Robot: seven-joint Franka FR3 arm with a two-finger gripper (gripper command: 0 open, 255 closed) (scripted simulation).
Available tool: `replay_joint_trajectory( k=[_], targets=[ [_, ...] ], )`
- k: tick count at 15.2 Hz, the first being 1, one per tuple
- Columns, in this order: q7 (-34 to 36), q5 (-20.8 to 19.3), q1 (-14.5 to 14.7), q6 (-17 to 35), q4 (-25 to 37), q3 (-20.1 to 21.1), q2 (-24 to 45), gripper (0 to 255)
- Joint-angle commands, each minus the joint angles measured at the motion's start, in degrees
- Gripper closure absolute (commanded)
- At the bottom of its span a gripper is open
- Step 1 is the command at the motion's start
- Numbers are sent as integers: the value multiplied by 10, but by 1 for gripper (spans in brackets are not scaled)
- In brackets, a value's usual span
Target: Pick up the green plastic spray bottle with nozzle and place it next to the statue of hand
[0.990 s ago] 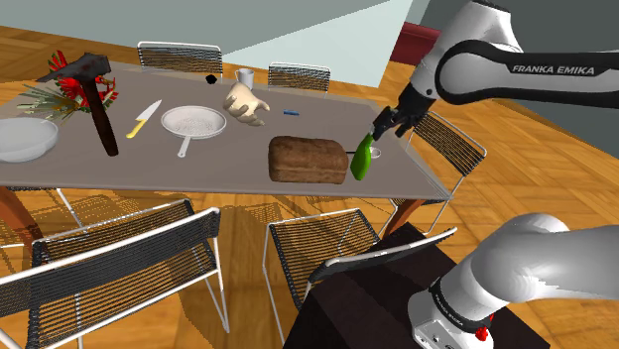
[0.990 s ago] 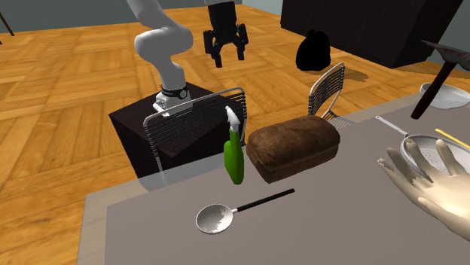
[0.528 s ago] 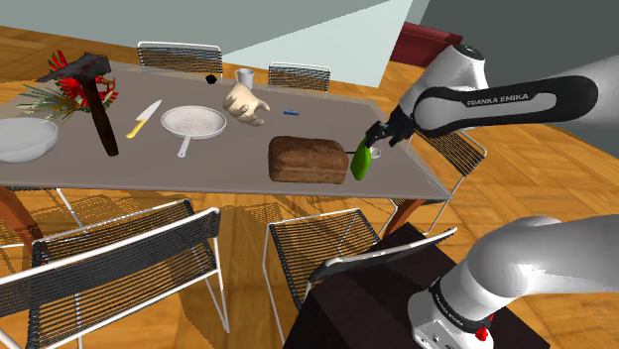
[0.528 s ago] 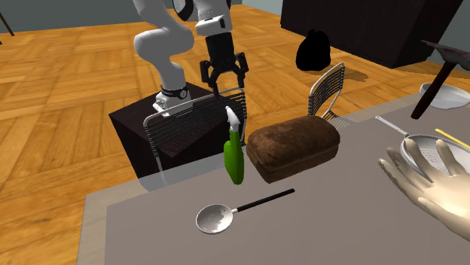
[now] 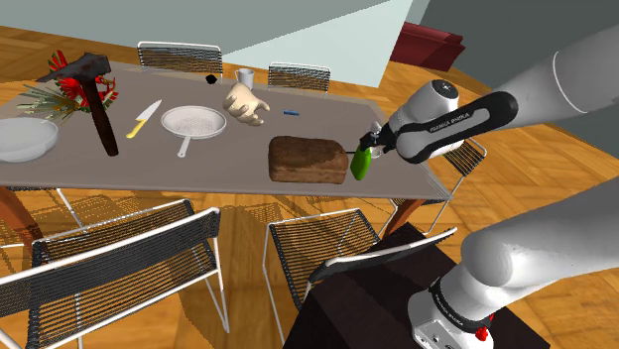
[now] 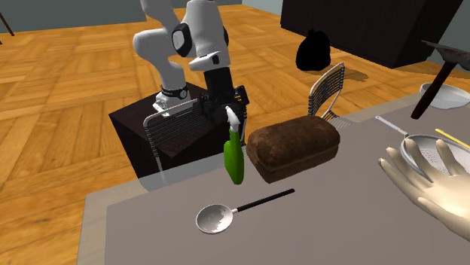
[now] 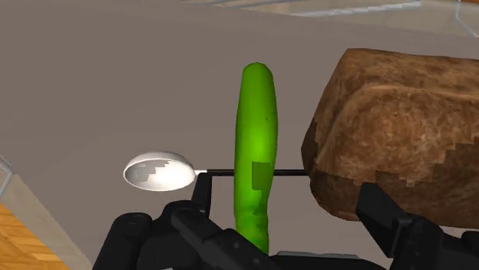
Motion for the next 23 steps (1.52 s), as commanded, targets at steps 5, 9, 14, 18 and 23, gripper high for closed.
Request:
replay_joint_trajectory(
  k=[5, 9, 14, 18, 23],
  targets=[
    [77, -88, -87, 75, 30, 51, 86, 0],
    [164, -196, -146, 95, 54, 89, 129, 0],
    [165, -196, -143, 95, 54, 86, 129, 0],
    [165, -196, -143, 95, 54, 86, 129, 255],
    [165, -197, -143, 95, 54, 86, 129, 255]
  ],
)
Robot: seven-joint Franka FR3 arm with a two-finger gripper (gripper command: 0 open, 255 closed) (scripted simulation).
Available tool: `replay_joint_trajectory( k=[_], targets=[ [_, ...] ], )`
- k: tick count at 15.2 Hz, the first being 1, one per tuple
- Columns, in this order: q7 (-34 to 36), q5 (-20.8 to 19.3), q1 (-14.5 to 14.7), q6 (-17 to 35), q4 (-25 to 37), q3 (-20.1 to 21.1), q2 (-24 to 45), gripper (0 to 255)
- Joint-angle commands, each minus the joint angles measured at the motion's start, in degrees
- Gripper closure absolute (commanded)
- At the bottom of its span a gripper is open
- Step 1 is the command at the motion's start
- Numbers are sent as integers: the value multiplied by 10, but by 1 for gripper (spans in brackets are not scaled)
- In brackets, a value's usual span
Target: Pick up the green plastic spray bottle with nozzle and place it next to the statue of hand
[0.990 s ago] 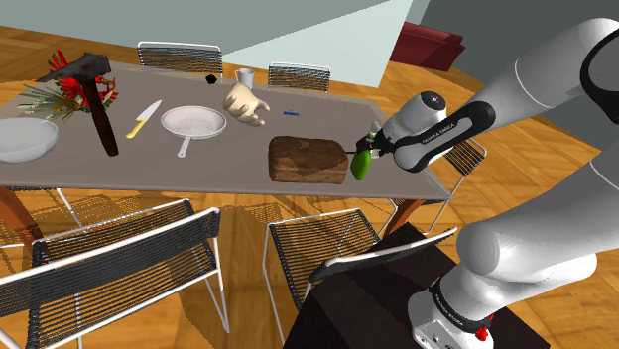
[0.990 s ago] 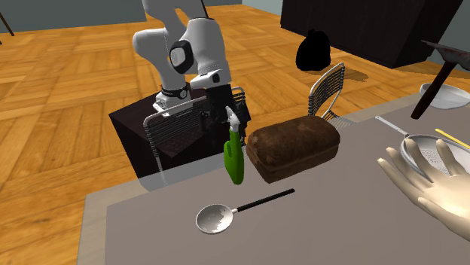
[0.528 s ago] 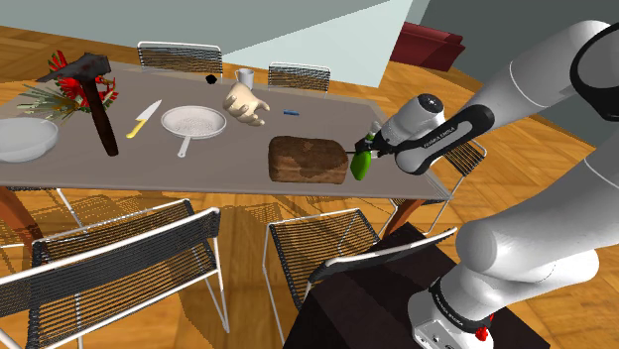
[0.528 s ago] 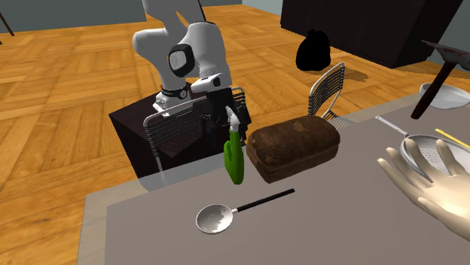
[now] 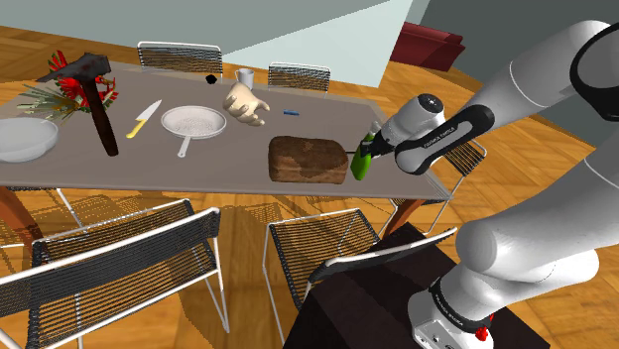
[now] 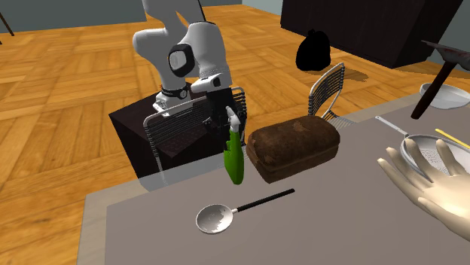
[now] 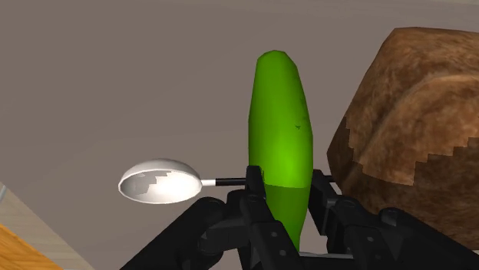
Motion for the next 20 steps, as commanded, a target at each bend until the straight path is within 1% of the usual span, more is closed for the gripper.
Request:
replay_joint_trajectory(
  k=[1, 3, 4, 6, 8, 10, 14, 20],
  targets=[
    [0, 0, 0, 0, 0, 0, 0, 255],
    [0, 0, 0, 0, 0, 0, 0, 255],
    [-37, 45, 14, -6, -4, -5, -10, 255],
    [-91, 110, 41, -21, -8, -20, -28, 255],
    [-124, 151, 66, -38, -8, -37, -44, 255],
    [-148, 179, 84, -56, -6, -48, -60, 255],
    [-177, 214, 109, -93, 0, -66, -90, 255],
    [-202, 242, 129, -148, 16, -81, -129, 255]
  ],
)
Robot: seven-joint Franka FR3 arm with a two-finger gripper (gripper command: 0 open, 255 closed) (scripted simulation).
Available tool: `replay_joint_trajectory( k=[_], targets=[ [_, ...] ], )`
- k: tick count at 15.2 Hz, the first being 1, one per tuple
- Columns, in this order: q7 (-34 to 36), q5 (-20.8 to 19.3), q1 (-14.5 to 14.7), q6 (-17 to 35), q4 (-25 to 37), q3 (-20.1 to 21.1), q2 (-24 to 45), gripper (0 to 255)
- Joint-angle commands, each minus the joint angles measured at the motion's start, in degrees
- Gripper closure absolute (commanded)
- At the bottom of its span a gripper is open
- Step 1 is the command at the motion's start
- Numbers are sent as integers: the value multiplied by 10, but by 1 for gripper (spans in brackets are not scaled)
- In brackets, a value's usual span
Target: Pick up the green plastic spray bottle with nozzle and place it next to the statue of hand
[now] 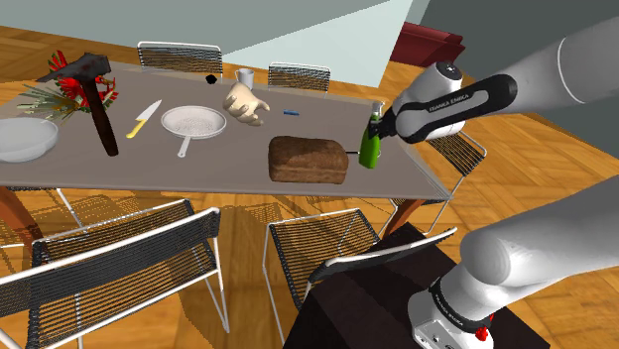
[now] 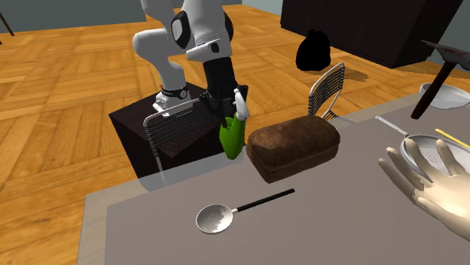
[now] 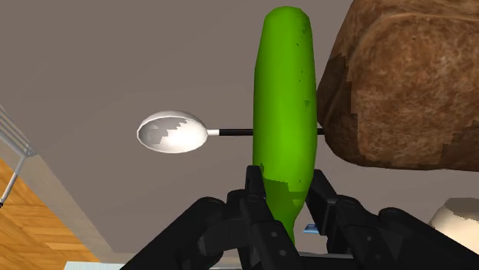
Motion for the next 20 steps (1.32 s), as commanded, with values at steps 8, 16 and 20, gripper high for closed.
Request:
replay_joint_trajectory(
  k=[8, 16, 20],
  targets=[
    [-23, 24, 17, -82, 33, -12, -49, 255],
    [-35, 35, 25, -151, 70, -17, -81, 255],
    [-39, 39, 27, -185, 92, -19, -93, 255]
  ],
)
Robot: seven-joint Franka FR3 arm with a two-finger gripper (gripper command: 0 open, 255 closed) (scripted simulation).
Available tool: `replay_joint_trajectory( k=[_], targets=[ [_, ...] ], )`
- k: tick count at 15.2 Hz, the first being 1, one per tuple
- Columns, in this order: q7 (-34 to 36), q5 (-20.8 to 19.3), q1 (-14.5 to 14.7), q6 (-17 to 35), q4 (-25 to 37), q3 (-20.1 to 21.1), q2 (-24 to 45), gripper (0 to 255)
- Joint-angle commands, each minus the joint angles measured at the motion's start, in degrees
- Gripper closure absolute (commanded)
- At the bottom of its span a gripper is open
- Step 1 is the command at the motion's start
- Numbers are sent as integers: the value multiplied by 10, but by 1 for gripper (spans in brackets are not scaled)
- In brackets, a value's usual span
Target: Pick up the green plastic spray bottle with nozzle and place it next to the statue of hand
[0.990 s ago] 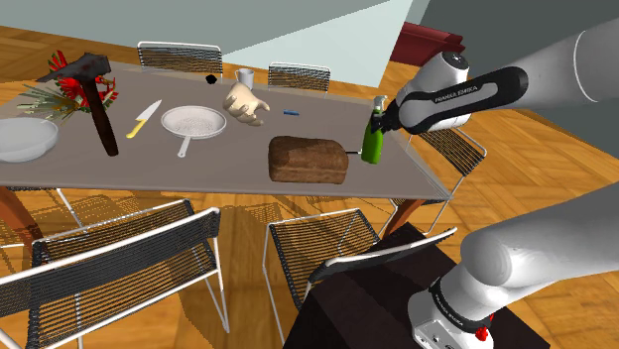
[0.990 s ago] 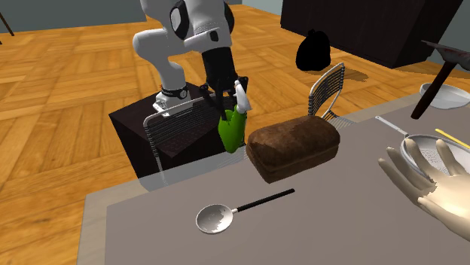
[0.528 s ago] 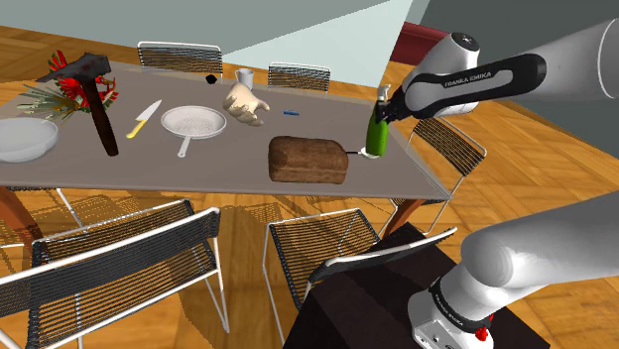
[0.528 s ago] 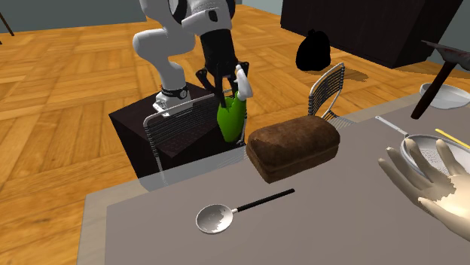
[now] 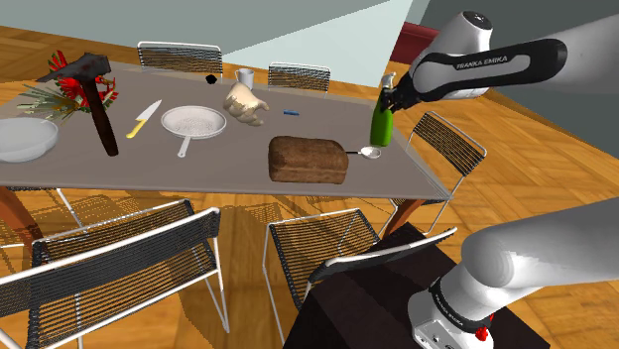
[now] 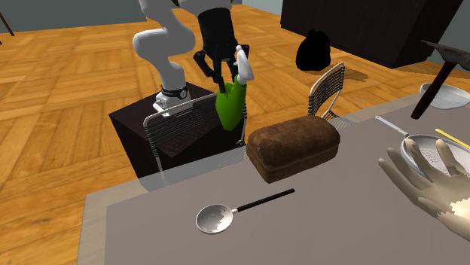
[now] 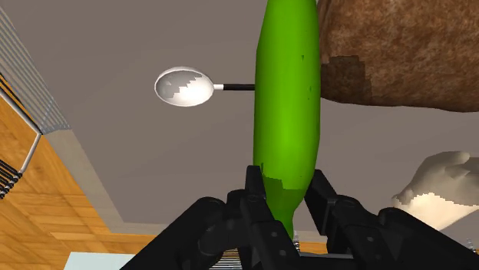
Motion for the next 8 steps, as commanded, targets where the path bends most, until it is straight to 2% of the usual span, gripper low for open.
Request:
replay_joint_trajectory(
  k=[1, 8],
  targets=[
    [-2, 2, 1, -17, 12, 0, -4, 255],
    [-8, 7, 4, -74, 55, -2, -18, 255]
  ],
)
